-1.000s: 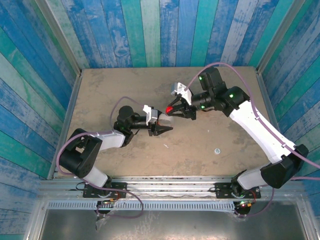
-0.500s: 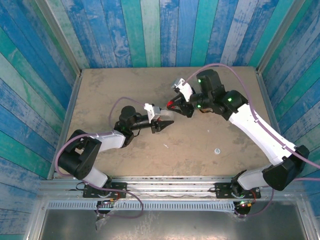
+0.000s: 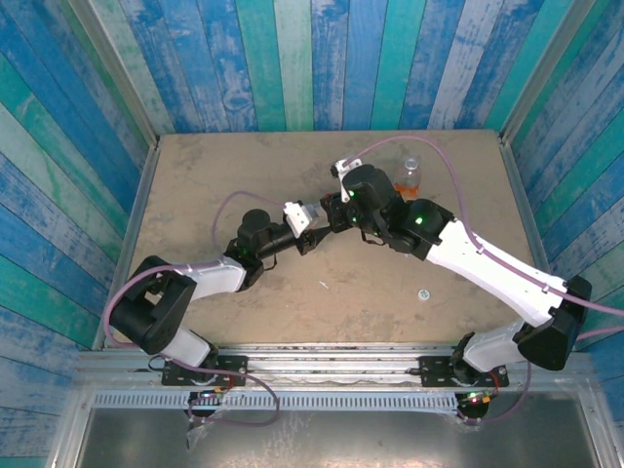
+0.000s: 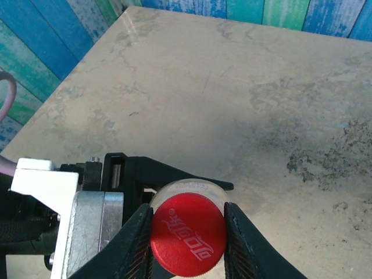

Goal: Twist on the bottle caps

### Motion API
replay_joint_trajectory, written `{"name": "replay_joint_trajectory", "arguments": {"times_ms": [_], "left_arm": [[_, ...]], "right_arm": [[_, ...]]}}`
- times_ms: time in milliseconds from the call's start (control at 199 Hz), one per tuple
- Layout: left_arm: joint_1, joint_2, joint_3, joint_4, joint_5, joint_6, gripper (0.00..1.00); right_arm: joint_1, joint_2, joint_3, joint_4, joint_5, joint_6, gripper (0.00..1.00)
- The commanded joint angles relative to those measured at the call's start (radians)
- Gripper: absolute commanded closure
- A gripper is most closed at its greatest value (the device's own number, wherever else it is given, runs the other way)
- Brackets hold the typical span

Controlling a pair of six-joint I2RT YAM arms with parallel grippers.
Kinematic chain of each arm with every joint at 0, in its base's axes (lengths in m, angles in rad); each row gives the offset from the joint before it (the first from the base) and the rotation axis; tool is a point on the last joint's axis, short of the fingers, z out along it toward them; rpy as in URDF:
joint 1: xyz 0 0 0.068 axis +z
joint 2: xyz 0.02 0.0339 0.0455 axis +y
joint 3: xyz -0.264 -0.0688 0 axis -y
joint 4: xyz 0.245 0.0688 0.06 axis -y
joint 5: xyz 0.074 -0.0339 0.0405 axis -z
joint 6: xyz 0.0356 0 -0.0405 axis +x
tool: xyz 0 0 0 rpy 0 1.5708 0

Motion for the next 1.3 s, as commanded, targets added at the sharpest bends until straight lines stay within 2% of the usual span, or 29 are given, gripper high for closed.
{"name": "replay_joint_trajectory", "arguments": {"times_ms": [0, 95, 150, 286, 396, 506, 622, 857, 1198, 1293], "left_arm": [[0.013, -0.086, -0.007, 0.048, -0.021, -0.031, 0.49], [0.013, -0.085, -0.011, 0.053, 0.083, -0.043, 0.50], [0.013, -0.079, -0.010, 0.059, 0.156, -0.053, 0.50], [0.015, -0.038, 0.004, 0.105, 0.342, -0.098, 0.49], [0.013, -0.032, 0.006, 0.124, 0.395, -0.113, 0.49], [0.014, -0.038, 0.034, 0.059, 0.483, -0.082, 0.49], [0.014, -0.038, 0.067, -0.012, 0.554, -0.058, 0.49], [0.013, -0.042, 0.070, -0.015, 0.567, -0.061, 0.49], [0.014, -0.049, 0.072, -0.016, 0.572, -0.061, 0.49], [0.014, -0.051, 0.073, -0.013, 0.573, -0.063, 0.49]], "right_arm": [[0.016, 0.013, 0.015, -0.091, 0.028, -0.076, 0.63], [0.014, -0.021, 0.020, -0.041, -0.092, -0.299, 0.46], [0.014, -0.054, 0.007, -0.015, -0.152, -0.429, 0.41], [-0.018, -0.156, -0.079, 0.076, -0.297, -0.623, 0.35], [-0.106, -0.198, -0.075, 0.043, -0.498, -0.693, 0.37], [-0.188, -0.238, -0.096, 0.041, -0.723, -0.751, 0.42], [-0.251, -0.229, -0.078, 0.005, -0.867, -0.781, 0.47], [-0.263, -0.153, -0.013, -0.108, -0.982, -0.846, 0.48], [-0.263, -0.098, 0.011, -0.121, -0.957, -0.853, 0.64], [-0.264, -0.092, 0.015, -0.132, -0.947, -0.860, 0.65]]}}
